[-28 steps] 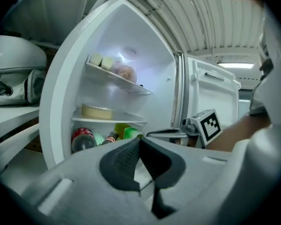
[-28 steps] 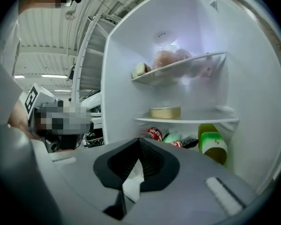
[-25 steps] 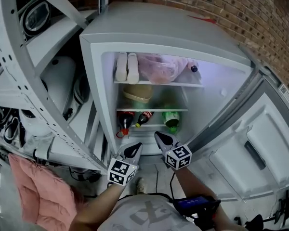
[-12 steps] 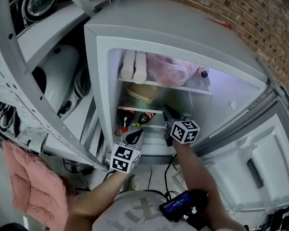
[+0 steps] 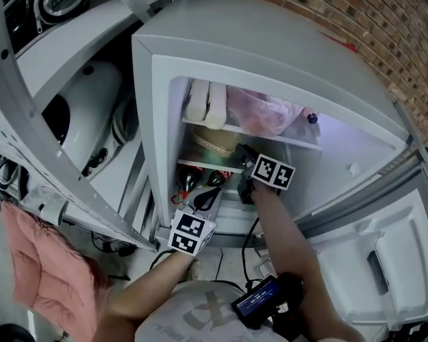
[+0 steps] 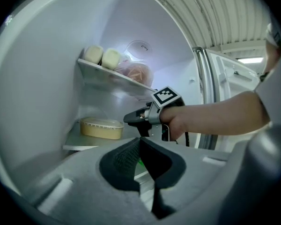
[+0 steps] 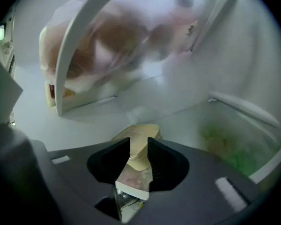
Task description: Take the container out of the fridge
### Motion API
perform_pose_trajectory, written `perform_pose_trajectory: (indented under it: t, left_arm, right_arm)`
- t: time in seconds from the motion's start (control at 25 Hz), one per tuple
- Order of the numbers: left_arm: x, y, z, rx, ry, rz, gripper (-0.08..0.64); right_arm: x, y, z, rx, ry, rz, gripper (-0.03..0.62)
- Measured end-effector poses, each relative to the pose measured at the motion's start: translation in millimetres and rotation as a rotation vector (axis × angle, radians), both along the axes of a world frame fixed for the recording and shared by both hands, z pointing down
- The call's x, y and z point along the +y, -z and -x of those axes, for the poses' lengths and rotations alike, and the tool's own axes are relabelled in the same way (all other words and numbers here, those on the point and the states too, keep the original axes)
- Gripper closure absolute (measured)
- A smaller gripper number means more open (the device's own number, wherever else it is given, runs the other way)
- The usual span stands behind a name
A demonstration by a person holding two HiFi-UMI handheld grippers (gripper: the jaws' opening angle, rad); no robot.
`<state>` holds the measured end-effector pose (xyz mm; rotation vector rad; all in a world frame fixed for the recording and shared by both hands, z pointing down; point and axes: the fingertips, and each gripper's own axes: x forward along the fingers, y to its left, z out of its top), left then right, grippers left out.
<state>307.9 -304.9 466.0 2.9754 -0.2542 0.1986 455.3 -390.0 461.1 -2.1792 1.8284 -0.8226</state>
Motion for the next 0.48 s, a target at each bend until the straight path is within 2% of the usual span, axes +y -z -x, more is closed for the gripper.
perform_pose_trajectory:
  t: [0.12, 0.16, 0.48]
  left_arm:
    - [-3, -1, 2, 0.001, 0.002, -0.002, 0.560]
    - [-4, -1, 2, 0.002, 0.002, -0.002, 0.560]
    - [-10, -5, 10, -0.006, -0.001, -0.005, 0.560]
  right_arm:
    - [-8, -8, -2, -0.034, -0.024, 0.031, 0.401]
    - [-10, -9, -2, -0.044, -0.029, 0.042, 0.394]
    - [-21, -18, -5, -0.111, -0.027, 0.134, 0.408]
